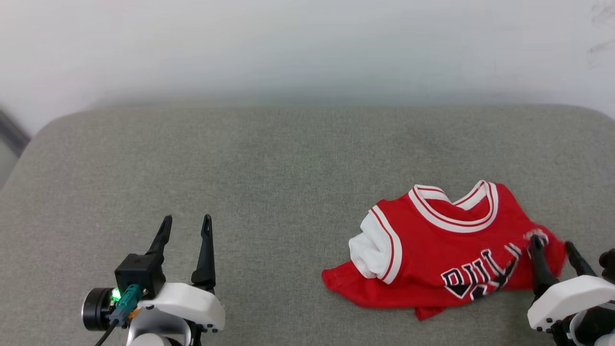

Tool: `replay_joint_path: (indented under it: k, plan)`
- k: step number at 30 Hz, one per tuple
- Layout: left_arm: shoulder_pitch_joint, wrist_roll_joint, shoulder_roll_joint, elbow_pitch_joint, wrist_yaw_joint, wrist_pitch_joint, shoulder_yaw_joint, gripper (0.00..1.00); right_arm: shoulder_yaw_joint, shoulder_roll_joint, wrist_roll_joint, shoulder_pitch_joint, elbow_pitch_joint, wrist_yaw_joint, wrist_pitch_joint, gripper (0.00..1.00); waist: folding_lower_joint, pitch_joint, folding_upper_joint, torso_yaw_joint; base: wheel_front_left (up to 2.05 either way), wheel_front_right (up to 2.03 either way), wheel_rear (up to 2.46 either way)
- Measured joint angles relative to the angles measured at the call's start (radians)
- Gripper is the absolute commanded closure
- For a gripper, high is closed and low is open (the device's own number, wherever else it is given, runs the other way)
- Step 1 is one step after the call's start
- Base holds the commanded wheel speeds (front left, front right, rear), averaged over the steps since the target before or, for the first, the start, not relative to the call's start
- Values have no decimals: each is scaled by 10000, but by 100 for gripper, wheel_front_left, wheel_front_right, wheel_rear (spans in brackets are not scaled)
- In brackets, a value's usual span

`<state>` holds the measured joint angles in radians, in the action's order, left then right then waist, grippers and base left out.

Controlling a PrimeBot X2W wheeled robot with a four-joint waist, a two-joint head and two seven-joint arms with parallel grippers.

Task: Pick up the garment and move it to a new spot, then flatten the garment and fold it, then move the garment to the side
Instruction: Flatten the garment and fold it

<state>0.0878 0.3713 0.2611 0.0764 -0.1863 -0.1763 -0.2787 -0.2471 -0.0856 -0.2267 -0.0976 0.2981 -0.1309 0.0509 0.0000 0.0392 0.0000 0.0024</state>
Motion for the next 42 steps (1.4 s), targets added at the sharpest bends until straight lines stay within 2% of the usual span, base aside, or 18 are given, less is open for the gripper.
replay_joint_path:
  k: [8,18,21,28,36,42]
  plan:
    - [-373,19,136,-222,-174,244,-10,0,802,17,332,473,-1649,0,-790,0,-1,-468,0,14,0,0,0]
    - [-476,27,355,-399,-339,629,-23,0,1831,290,796,997,-3484,0,-337,0,-1,-427,0,-228,0,0,0]
    - [-314,-35,445,-431,-238,817,-161,0,2117,307,794,1008,-3965,0,-322,0,-1,-295,0,-383,0,0,0]
    - [1442,-165,403,-163,543,2094,-1009,0,2598,330,715,947,-4696,0,-268,0,0,292,0,-770,0,0,0]
    - [3874,75,-4,731,1825,4683,-2190,0,2871,334,681,510,-5108,0,-385,0,0,1324,1,-1197,0,0,0]
    - [4916,378,-128,1567,2685,6539,-3072,0,3009,334,587,240,-5175,0,-525,0,0,2092,0,-1584,0,0,0]
